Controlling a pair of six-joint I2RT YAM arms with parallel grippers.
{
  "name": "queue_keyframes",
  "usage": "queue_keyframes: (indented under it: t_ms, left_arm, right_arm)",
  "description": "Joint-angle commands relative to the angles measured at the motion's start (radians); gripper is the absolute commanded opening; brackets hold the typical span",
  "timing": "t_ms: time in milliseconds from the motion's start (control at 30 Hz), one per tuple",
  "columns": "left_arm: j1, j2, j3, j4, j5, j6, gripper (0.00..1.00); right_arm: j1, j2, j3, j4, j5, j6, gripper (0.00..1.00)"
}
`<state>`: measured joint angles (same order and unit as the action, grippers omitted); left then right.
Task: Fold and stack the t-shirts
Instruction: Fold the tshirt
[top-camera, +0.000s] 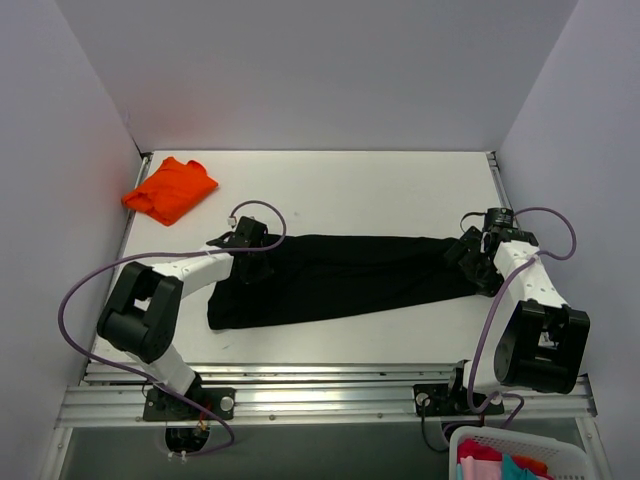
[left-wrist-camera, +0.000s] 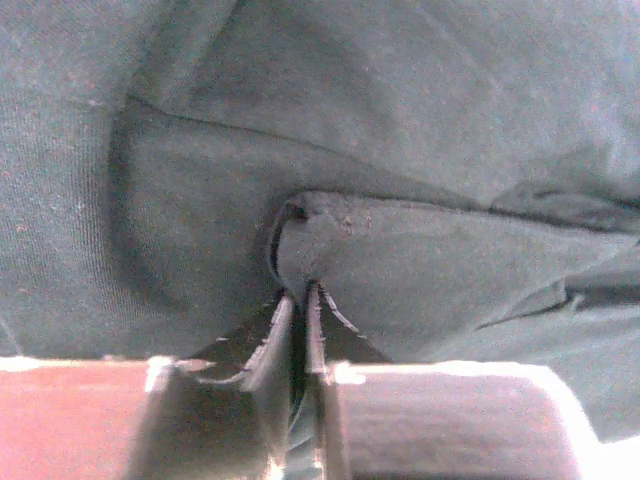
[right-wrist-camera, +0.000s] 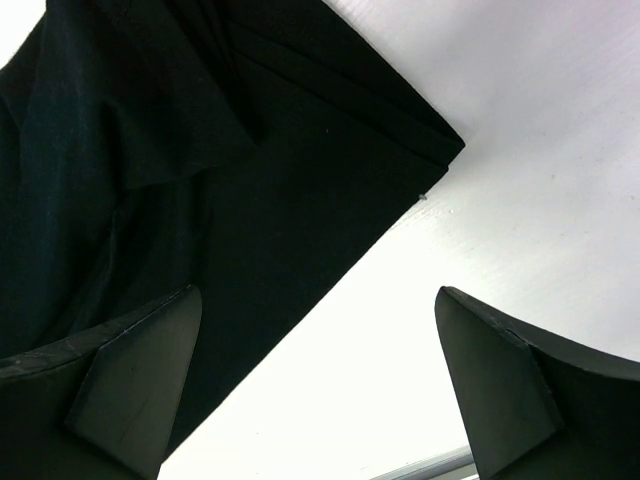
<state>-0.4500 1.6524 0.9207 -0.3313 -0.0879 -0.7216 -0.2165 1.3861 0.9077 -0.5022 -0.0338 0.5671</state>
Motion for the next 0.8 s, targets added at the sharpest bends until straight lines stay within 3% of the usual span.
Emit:
queue_keyframes:
  t_ms: [0,400,767]
  left_arm:
    - [0.001,0.015,0.023,0.048,0.013,0.013,0.11]
    - [-0.039,-0.121,0.066,-0.051,-0.09,0.073,0.06]
    - [-0.199,-0.203,0.044,-0.118,-0.207,0.1,0.06]
  right_arm:
    - [-0.006,-0.004,0.013,-0.047,0.031,-0.019,0.99]
    - [-0.004,-0.012,-0.006,-0.038,0.029,-0.019,0.99]
    - [-0.004,-0.016,-0.009,-0.036,0.026,-0.018,0.99]
